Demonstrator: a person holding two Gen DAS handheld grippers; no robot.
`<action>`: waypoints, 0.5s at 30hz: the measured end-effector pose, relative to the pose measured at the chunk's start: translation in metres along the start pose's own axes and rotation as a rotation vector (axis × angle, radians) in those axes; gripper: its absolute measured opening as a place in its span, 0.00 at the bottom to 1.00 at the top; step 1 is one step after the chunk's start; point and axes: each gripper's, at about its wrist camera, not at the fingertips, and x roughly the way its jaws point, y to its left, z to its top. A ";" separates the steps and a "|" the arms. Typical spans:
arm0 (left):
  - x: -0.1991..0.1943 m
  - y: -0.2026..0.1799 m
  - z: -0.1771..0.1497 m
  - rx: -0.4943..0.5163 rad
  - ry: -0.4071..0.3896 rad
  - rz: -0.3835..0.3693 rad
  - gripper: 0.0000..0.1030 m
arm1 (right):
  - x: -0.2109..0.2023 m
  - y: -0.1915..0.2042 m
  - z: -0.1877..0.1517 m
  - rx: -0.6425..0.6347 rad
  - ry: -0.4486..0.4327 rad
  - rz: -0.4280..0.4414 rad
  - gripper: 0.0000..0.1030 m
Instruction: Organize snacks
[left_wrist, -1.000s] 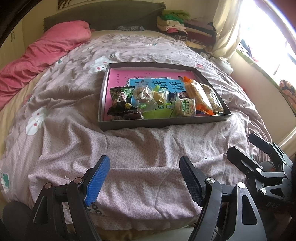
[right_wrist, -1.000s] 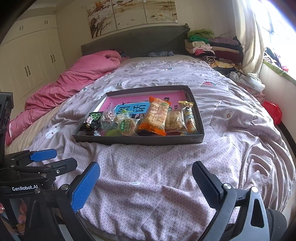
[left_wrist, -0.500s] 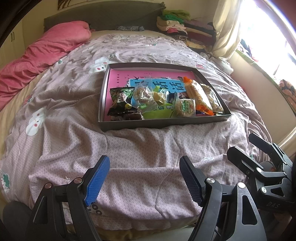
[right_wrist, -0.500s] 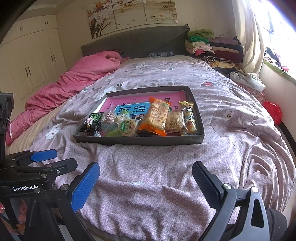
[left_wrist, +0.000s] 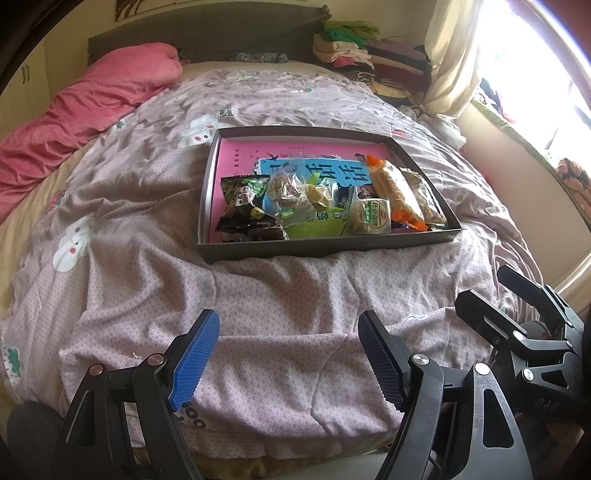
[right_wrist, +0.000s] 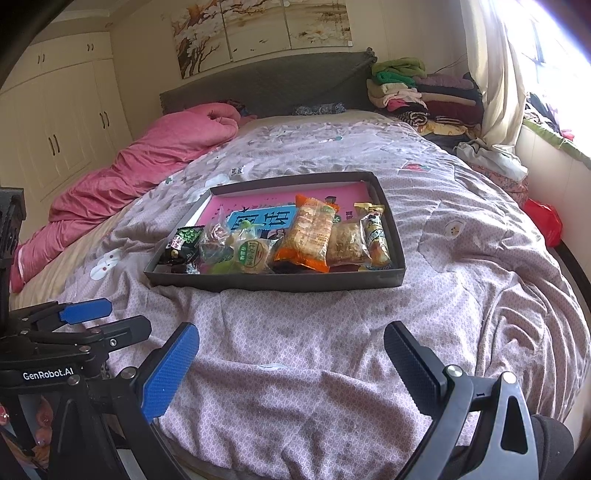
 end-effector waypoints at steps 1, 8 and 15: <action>0.000 0.000 0.000 0.000 0.000 -0.001 0.77 | 0.000 -0.001 0.000 0.002 0.000 0.000 0.98; 0.000 0.000 0.000 0.001 -0.001 -0.001 0.77 | 0.000 -0.003 0.001 0.009 0.002 -0.002 0.98; -0.004 0.000 0.001 0.008 -0.012 0.003 0.77 | 0.000 -0.003 0.001 0.009 0.002 -0.002 0.98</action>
